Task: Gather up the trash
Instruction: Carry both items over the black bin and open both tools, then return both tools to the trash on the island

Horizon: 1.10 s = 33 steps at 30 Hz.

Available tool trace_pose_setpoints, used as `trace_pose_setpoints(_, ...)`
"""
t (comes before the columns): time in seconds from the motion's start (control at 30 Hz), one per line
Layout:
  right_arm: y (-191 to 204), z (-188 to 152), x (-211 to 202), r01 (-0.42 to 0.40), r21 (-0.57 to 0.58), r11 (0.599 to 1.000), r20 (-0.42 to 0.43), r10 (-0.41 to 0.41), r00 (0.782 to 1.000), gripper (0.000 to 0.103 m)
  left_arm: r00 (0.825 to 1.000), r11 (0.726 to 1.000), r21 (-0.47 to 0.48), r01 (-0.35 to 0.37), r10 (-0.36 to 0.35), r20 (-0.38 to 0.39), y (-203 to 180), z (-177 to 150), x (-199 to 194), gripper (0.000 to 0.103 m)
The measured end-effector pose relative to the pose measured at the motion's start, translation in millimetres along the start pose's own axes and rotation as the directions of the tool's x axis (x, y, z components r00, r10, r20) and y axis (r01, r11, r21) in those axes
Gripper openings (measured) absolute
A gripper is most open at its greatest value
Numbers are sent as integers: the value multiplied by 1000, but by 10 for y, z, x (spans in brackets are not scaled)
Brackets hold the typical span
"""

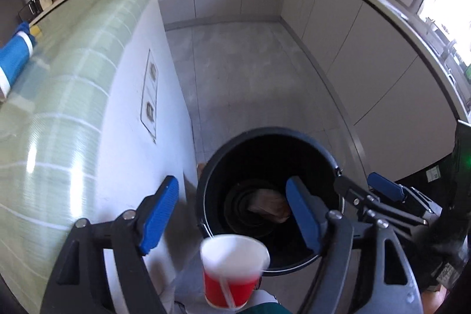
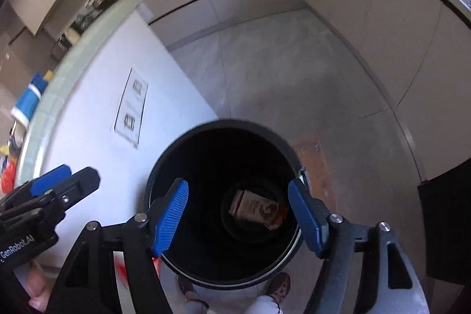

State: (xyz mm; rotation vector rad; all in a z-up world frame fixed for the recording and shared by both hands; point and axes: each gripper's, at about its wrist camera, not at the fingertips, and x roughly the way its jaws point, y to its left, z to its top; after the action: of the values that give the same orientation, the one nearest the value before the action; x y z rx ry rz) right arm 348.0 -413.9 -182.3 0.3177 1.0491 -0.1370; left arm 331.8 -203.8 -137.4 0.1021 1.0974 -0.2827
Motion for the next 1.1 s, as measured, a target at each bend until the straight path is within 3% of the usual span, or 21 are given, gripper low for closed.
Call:
trace_pose_setpoints(0.13,69,41,-171,8,19,1000,48,-8,999,72,994,1000,9,1,-2,108,100,-7,-254,80)
trace_pose_setpoints(0.2,74,4,-207,5,40,999,55,-7,998,72,979,999,22,-40,35,200,107,109,-207,83)
trace_pose_setpoints(0.23,52,-31,-240,-5,48,999,65,2,998,72,979,999,26,-47,40,198,86,214,-84,82)
trace_pose_setpoints(0.27,53,-50,-265,5,45,999,79,-9,997,72,990,1000,11,-24,22,139,74,353,48,75)
trace_pose_setpoints(0.3,37,-87,-316,29,41,999,101,-33,994,72,993,999,-17,37,-34,113,78,449,76,65)
trace_pose_setpoints(0.33,19,-111,-346,39,40,998,108,-43,993,72,990,997,-39,71,-66,124,91,497,37,64)
trace_pose_setpoints(0.37,7,-124,-368,51,37,998,102,-54,993,72,986,997,-37,69,-62,157,85,519,-71,65)
trace_pose_setpoints(0.47,-44,-144,-534,78,36,996,121,-82,989,72,975,1000,18,21,-24,223,20,498,-341,81)
trace_pose_setpoints(0.63,47,-130,-664,67,34,997,140,-71,988,72,973,998,52,35,-46,227,74,387,-675,82)
trace_pose_setpoints(0.87,428,-165,-922,42,2,999,187,-41,981,72,974,998,61,26,-39,224,137,295,-756,82)
trace_pose_setpoints(1.1,1068,-205,-1129,37,-39,999,228,-27,973,72,965,999,38,-18,7,263,703,149,-1148,84)
